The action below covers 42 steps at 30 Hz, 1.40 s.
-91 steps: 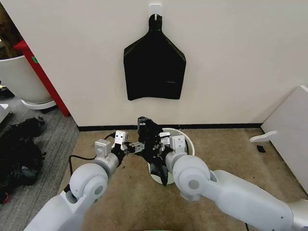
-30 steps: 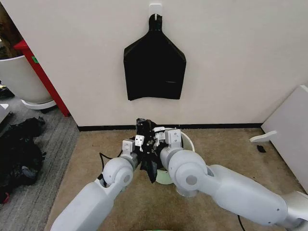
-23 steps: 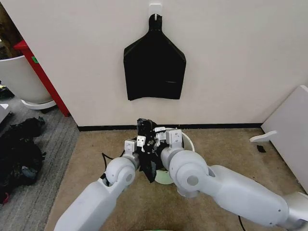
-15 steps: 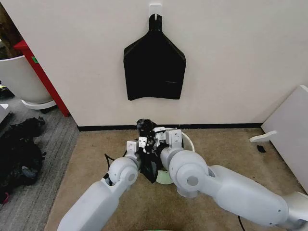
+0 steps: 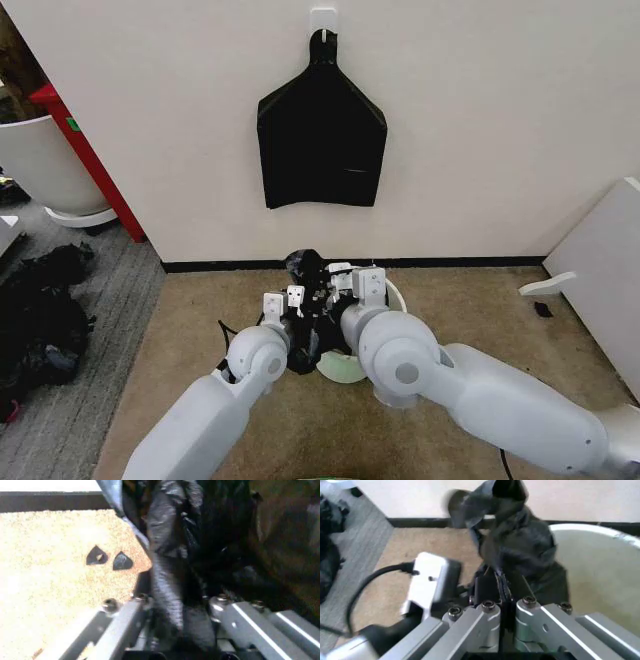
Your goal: Place the garbage bag over the trash bin.
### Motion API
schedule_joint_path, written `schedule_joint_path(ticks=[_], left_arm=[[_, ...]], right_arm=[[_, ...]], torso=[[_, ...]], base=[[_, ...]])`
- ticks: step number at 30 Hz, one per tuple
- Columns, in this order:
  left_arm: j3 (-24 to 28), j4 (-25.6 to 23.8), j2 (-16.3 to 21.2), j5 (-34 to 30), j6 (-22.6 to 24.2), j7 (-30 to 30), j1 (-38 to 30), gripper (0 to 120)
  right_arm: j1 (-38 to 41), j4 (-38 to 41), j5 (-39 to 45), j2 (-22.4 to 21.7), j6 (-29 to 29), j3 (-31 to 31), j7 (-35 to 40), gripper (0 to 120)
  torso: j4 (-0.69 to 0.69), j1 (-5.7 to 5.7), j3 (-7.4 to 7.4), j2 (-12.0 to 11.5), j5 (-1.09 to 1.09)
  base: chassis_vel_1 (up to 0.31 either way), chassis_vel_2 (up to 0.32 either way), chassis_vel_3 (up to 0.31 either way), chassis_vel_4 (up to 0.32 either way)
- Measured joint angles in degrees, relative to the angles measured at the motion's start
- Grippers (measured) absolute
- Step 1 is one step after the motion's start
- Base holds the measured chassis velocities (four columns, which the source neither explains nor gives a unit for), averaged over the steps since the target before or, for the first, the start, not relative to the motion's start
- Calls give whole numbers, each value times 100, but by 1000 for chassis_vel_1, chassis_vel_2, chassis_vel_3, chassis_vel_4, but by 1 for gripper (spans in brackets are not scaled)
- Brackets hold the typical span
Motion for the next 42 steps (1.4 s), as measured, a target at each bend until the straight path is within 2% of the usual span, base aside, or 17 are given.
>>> schedule_joint_path(ticks=[1,5,24,35,42], left_arm=[[0,0,0,0,0,0,0,16],[-12,-10,9,13,-23,5,21,3],[-143,-88,-65,6,-296,-218,163,2],[-644,-824,308,-64,-506,39,404,2],[-1254,-1440,633,-349,-433,162,591,2]], right_arm=[[0,0,0,0,0,0,0,0],[-136,0,-99,-194,-35,231,-128,0],[-738,369,-311,-837,-93,934,-416,0],[-599,780,-489,-1065,-74,1116,-735,0],[-315,1050,-531,-1203,-61,1176,-937,0]], torso=[[0,0,0,0,0],[-1,0,0,0,0],[-1,0,0,0,0],[0,0,0,0,-1],[0,0,0,0,-1]], base=[[0,0,0,0],[0,0,0,0],[0,0,0,0],[0,0,0,0],[0,0,0,0]])
